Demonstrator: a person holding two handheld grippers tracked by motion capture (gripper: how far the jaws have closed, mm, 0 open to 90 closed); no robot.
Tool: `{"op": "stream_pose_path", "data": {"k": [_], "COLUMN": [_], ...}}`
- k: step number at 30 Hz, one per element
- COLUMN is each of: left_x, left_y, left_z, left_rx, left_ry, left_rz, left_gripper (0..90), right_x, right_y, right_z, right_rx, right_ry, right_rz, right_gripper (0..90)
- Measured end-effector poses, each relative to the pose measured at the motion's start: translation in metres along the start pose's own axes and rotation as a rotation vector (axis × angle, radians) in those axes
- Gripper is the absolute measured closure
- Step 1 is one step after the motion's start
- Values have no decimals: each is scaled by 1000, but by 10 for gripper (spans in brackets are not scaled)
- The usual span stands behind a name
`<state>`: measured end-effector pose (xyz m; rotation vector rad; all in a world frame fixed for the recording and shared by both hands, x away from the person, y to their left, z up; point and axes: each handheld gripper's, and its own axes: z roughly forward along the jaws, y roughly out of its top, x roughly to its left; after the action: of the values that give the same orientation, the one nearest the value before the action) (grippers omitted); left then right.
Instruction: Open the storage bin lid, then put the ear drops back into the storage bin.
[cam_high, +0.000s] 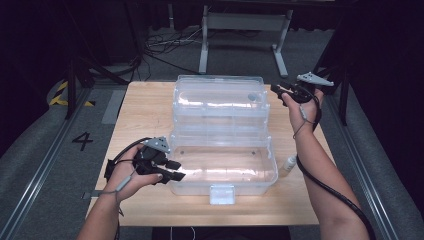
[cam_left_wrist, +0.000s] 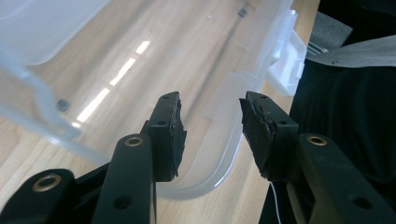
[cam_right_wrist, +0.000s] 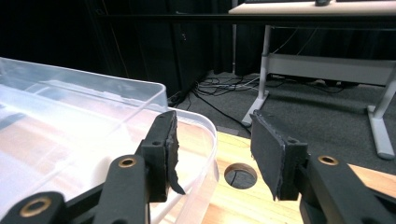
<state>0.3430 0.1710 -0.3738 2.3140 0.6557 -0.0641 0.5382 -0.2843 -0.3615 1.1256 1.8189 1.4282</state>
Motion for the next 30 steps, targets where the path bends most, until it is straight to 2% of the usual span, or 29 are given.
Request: {"op": "stream_pose_path", "data": {"k": [3,9,10,13,17,18,22,25,30], "left_x": [2,15,17,22,29,32,40,45,49], "left_y": [-2,-8,-9,-11,-14,-15,-19,-22,-26], "left_z": [-5,-21,-23,-29,-34,-35,-37,-39,-39], "left_rx": [-13,-63,-77,-101,-123,-125,-151,-162,-157], "left_ry": [11,76,82,112,132,156,195,206,216], "left_rz": [-12,-75,-91,-97,-116,-119,-143,-169,-186], "left_gripper": [577,517,507,508,480,480,434,419,415], "right_x": [1,7,8,6,4,3,3,4,6], "right_y": [2,7,8,8,7,7,5,3,4], "right_z": [-8,-31,-37,-44,-54,-58,-72,-80,-92], "right_rx": [3,17,30,39,48,48,67,82,101], "right_ry": [9,47,66,72,75,76,85,98,109], "right_rz": [-6,-30,-33,-30,-30,-33,-46,-57,-70], "right_gripper": [511,504,499,499,496,497,497,496,495]}}
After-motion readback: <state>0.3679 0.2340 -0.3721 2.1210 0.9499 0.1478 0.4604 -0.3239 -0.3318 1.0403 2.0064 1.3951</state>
